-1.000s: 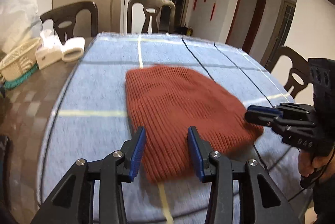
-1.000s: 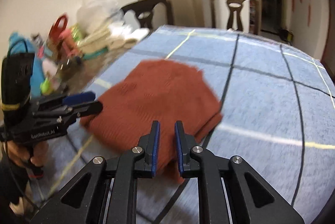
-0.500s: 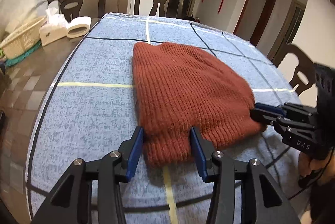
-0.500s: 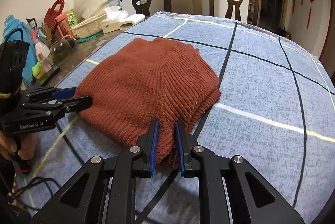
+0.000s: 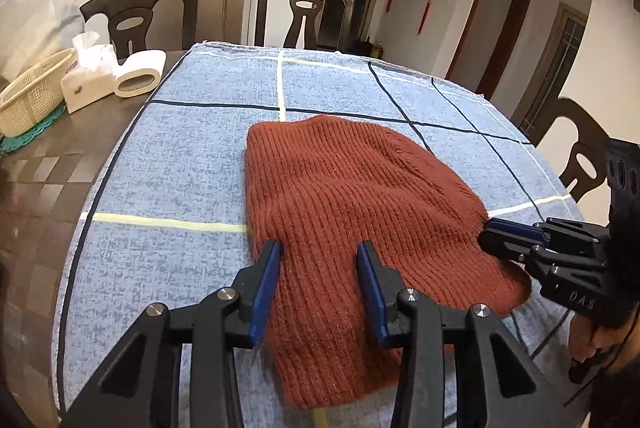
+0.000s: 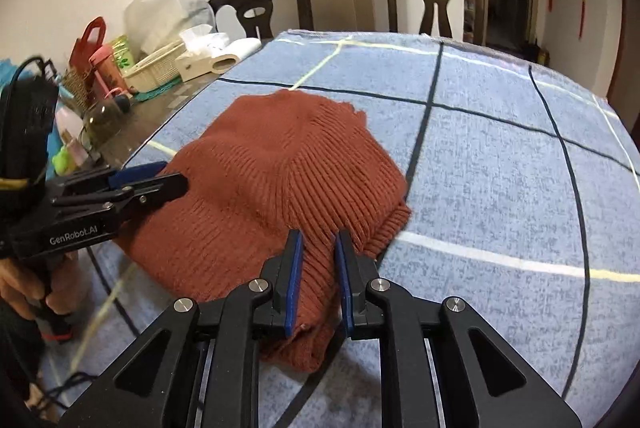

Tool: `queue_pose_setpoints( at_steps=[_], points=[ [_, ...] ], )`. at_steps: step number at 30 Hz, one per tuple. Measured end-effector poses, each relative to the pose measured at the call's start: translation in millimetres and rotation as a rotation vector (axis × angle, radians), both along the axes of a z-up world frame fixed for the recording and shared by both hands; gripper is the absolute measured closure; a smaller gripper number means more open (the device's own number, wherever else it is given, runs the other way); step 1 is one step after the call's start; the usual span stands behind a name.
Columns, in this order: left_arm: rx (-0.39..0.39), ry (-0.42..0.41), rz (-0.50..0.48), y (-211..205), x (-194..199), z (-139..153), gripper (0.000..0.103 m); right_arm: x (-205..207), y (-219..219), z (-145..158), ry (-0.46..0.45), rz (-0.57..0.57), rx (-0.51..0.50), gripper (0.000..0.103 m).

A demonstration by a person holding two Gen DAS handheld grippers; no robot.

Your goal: Fold small clothes

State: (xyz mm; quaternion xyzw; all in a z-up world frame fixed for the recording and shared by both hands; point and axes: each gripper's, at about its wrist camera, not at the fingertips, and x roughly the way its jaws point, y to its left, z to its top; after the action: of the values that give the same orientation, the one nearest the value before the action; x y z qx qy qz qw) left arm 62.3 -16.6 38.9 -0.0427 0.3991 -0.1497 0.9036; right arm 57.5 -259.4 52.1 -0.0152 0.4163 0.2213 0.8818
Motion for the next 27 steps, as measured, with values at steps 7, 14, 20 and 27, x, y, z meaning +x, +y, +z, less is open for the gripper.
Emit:
queue_pose_setpoints(
  at_steps=[7,14,20,27],
  points=[
    [0.022,-0.007,0.009,-6,6,4,0.061,18,1,12,-0.037,-0.034,0.007,0.087],
    [0.028,-0.015,0.008,-5,6,0,0.06,27,-2,-6,-0.005,-0.04,-0.003,0.085],
    [0.036,-0.042,0.013,1,-14,13,0.061,4,-2,15,-0.047,-0.003,-0.001,0.085],
    [0.024,-0.027,0.023,14,-44,8,0.061,-34,7,14,-0.045,0.078,-0.019,0.088]
  ],
)
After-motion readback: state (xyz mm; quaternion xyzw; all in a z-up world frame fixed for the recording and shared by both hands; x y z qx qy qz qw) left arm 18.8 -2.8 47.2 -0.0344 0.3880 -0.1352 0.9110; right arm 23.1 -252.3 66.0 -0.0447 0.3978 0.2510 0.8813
